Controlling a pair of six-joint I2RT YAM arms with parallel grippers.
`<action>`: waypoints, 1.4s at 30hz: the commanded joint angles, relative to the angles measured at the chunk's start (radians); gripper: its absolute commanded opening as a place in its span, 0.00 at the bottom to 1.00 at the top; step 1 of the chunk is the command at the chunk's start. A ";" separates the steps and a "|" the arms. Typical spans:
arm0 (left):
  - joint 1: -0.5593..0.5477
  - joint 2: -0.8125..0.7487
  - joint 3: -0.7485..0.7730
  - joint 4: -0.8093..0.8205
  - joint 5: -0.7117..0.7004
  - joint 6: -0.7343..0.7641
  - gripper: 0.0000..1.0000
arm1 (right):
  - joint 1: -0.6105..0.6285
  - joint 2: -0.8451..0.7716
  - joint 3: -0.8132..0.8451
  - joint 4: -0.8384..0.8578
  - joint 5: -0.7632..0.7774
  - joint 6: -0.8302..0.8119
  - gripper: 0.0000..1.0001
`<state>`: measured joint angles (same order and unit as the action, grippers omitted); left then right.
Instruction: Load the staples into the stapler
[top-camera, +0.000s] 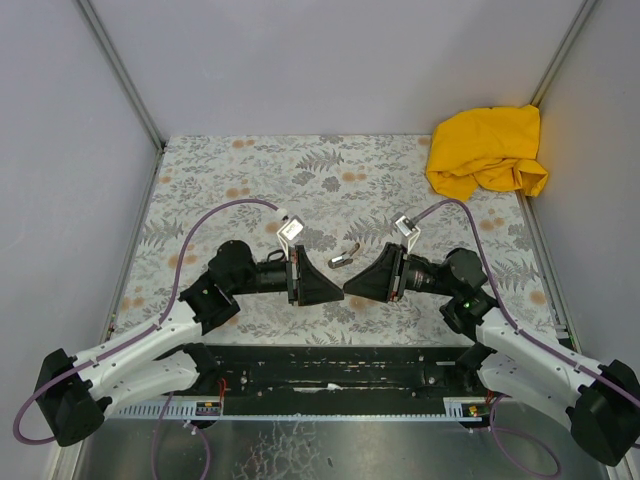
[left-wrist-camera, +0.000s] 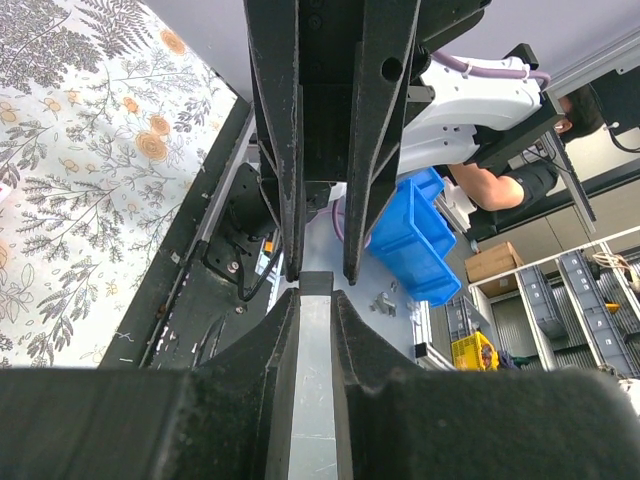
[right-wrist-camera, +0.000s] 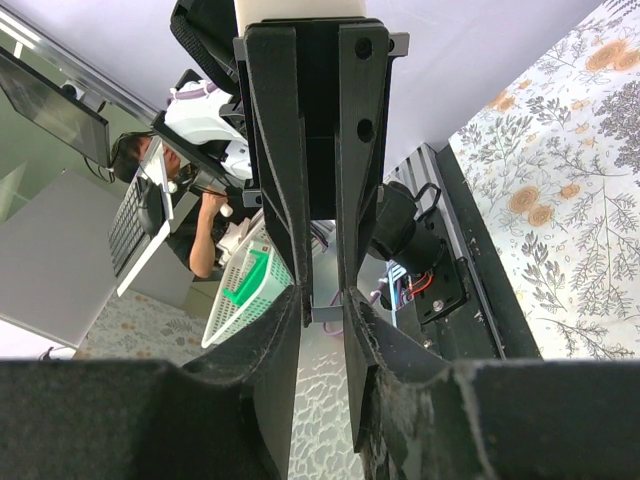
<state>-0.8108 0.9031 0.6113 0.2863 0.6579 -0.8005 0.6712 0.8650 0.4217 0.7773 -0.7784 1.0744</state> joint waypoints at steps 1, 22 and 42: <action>0.005 -0.015 -0.008 0.063 -0.012 -0.008 0.10 | 0.018 0.005 0.023 0.079 -0.011 0.007 0.30; 0.041 -0.097 -0.013 -0.129 -0.183 0.052 0.82 | 0.024 -0.023 0.085 -0.196 0.070 -0.203 0.16; 0.266 0.085 -0.150 -0.276 -0.799 0.169 0.99 | 0.024 0.097 0.286 -0.753 0.377 -0.780 0.19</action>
<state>-0.5549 0.9852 0.4850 -0.1062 -0.0452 -0.6777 0.6884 0.9463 0.6518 0.0326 -0.4511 0.3771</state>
